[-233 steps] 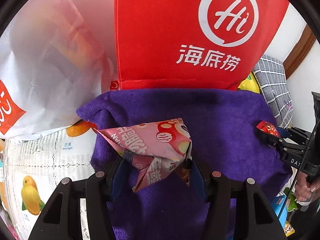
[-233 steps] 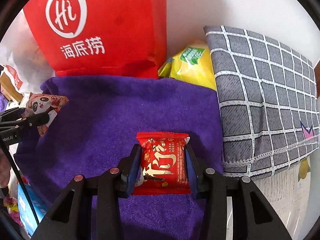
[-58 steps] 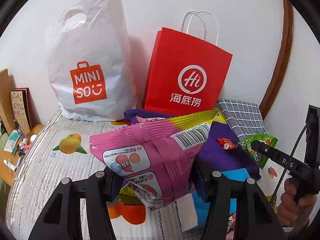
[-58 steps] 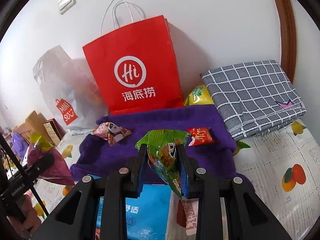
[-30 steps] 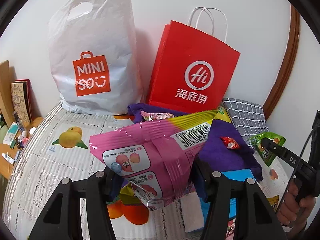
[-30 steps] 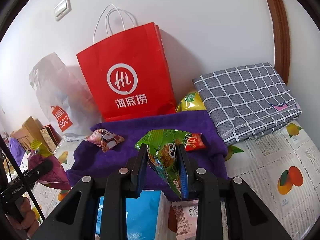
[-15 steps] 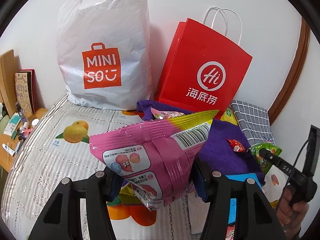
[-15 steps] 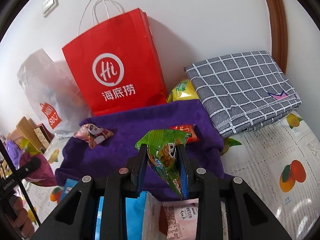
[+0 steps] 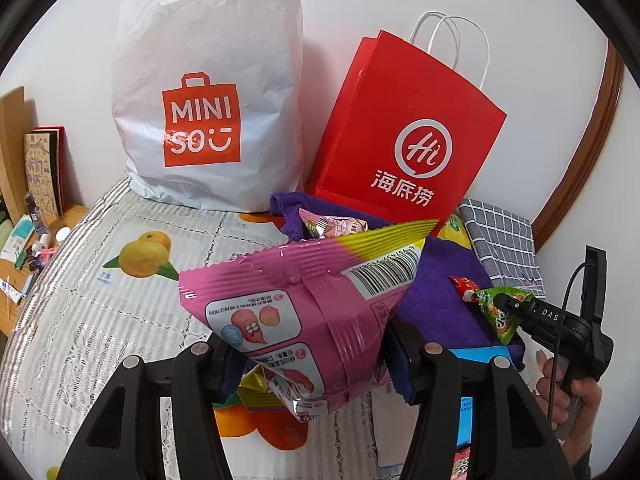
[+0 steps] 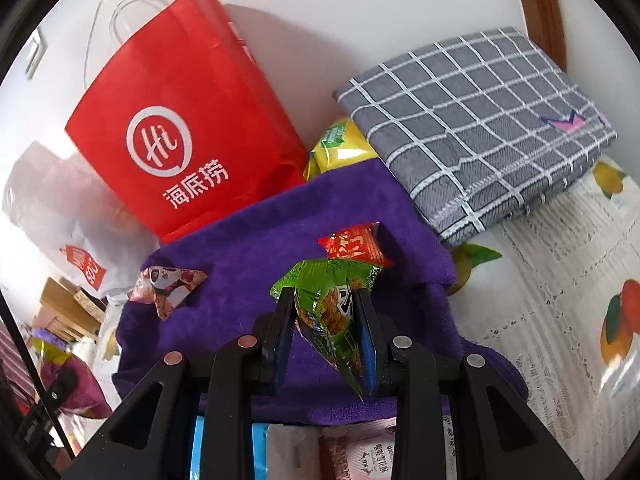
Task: Organize snacks
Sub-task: 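Carry the green packet onto the purple towel with the right gripper and release, then lower the large pink bag onto the purple towel and open the left gripper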
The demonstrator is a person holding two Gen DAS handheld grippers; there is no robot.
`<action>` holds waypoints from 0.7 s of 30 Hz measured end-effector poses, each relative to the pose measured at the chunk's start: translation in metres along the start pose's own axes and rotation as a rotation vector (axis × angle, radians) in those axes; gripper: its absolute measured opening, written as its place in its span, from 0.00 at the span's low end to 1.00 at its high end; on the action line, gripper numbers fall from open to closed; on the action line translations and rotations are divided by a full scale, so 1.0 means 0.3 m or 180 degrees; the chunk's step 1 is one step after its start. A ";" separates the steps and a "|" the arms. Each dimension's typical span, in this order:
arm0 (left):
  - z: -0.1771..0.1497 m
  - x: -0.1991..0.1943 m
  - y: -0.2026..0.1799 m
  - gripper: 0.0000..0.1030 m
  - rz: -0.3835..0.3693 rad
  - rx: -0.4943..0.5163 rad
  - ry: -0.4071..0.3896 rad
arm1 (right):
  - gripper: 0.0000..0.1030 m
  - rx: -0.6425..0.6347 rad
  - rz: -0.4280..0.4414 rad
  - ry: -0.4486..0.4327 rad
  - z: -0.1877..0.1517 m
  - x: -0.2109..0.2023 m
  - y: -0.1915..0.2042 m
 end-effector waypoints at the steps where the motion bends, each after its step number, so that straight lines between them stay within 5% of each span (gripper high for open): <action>1: 0.000 0.000 -0.001 0.54 -0.0005 0.0000 -0.0001 | 0.30 0.0010 -0.0002 -0.0005 0.001 -0.002 -0.001; 5: -0.004 0.004 0.002 0.54 0.0026 0.0019 0.0009 | 0.38 -0.0020 0.0041 0.0001 -0.003 -0.017 0.013; 7: -0.008 0.011 0.003 0.54 0.0025 0.0011 0.0033 | 0.49 -0.0074 0.0122 -0.0037 -0.001 -0.043 0.037; 21: 0.023 0.010 -0.017 0.54 -0.0093 0.0006 -0.0063 | 0.54 -0.0593 0.0116 -0.0592 0.008 -0.262 0.129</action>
Point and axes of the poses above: each gripper's, at about its wrist camera, not at the fingertips, and x roughly the way its jaws point, y to its left, z to its top, the point moved 8 cm from there along x, roughly the way its jaws point, and after that the axes turned 3 degrees about -x, right-handed, at the moved point
